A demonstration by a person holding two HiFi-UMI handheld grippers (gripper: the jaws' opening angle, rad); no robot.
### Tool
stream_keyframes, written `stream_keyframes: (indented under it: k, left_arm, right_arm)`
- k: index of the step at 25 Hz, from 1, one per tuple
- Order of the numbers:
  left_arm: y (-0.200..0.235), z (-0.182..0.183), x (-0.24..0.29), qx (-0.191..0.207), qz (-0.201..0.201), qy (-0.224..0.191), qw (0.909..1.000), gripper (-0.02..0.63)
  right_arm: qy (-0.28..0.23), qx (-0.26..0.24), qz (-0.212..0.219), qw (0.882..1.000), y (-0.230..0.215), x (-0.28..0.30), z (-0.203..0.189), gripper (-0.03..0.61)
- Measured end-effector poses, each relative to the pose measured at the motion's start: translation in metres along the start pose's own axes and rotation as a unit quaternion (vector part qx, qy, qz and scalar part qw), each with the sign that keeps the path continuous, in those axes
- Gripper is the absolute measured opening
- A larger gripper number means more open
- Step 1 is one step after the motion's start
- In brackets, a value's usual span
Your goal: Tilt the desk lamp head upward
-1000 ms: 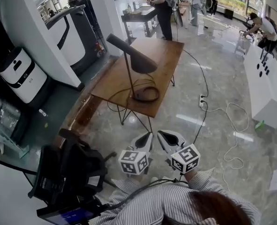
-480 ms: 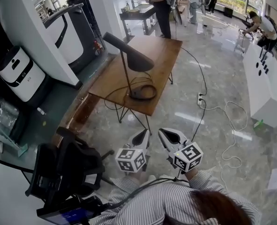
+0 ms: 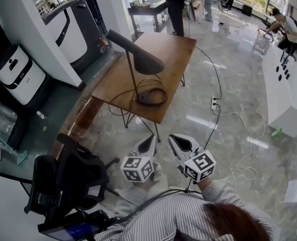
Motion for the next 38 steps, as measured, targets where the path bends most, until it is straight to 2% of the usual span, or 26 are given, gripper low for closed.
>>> stream_keyframes:
  k: [5, 9, 16, 25, 34, 38]
  left_arm:
    - [0.032, 0.010, 0.024, -0.003, -0.012, 0.003, 0.9999, 0.006]
    - [0.071, 0.036, 0.052, -0.001, -0.017, -0.003, 0.9998, 0.005]
    - [0.138, 0.084, 0.103, 0.032, -0.028, -0.001, 0.9991, 0.006]
    - [0.189, 0.099, 0.159, 0.060, -0.025, 0.014, 0.9978, 0.006]
    - [0.232, 0.108, 0.200, 0.070, 0.017, 0.020, 0.9972, 0.055]
    - [0.244, 0.102, 0.217, 0.075, 0.022, 0.033, 0.9964, 0.065]
  right_arm:
    - [-0.010, 0.002, -0.001, 1.000, -0.017, 0.042, 0.007, 0.003]
    - [-0.020, 0.004, -0.009, 1.000, -0.039, 0.088, 0.017, 0.003]
    - [-0.036, 0.014, -0.027, 0.999, -0.069, 0.169, 0.036, 0.003]
    - [-0.027, 0.051, -0.036, 0.998, -0.101, 0.222, 0.039, 0.003]
    - [-0.005, 0.107, 0.001, 0.994, -0.126, 0.257, 0.039, 0.035]
    - [0.000, 0.121, 0.015, 0.993, -0.134, 0.271, 0.038, 0.058]
Point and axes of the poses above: the fingertips, and each gripper's own axes: x forward along the fingers, y to its left, z out of its top, the point moved 4 cm from there along -x, backward along the fingers, and after that the axes turned 1 degree about -z, right-handed, at the moved point
